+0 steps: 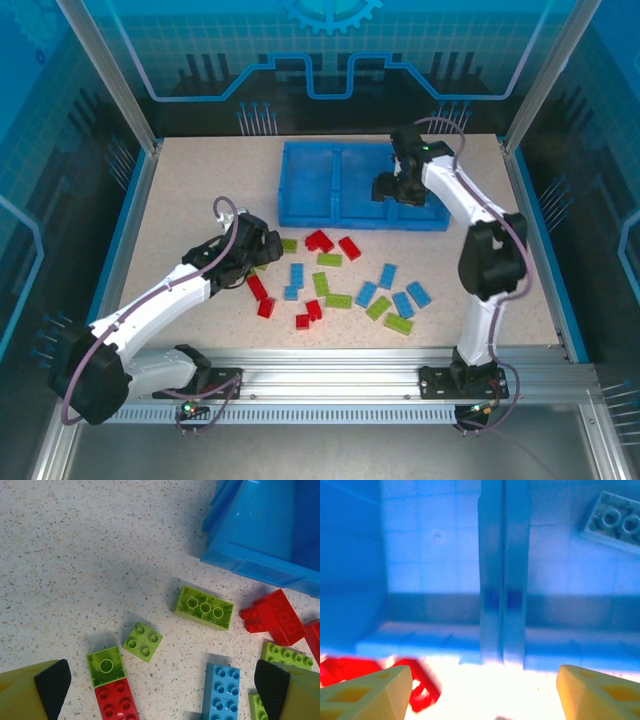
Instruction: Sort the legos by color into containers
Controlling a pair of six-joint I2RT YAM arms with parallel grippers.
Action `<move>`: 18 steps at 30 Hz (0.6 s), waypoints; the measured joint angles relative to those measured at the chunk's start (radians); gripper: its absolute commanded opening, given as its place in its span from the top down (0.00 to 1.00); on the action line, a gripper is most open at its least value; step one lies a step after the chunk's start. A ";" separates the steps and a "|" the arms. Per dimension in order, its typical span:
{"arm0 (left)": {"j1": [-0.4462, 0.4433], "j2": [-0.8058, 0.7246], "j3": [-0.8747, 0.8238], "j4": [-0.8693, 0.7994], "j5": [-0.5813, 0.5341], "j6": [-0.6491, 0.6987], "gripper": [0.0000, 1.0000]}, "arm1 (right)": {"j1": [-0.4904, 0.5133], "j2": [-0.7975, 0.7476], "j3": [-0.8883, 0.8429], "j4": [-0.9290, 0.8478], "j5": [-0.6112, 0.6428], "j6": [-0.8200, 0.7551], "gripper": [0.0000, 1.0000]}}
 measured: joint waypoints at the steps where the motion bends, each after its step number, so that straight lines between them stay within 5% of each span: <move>1: 0.000 0.005 0.000 0.000 0.002 0.000 0.01 | 0.006 -0.055 -0.046 0.000 0.000 0.013 0.25; 8: 0.001 0.027 -0.005 0.002 0.019 0.029 0.01 | 0.099 -0.312 -0.436 0.018 -0.015 0.129 0.27; 18: 0.002 0.042 -0.006 0.011 0.045 0.063 0.01 | 0.188 -0.233 -0.587 0.076 -0.024 0.250 0.28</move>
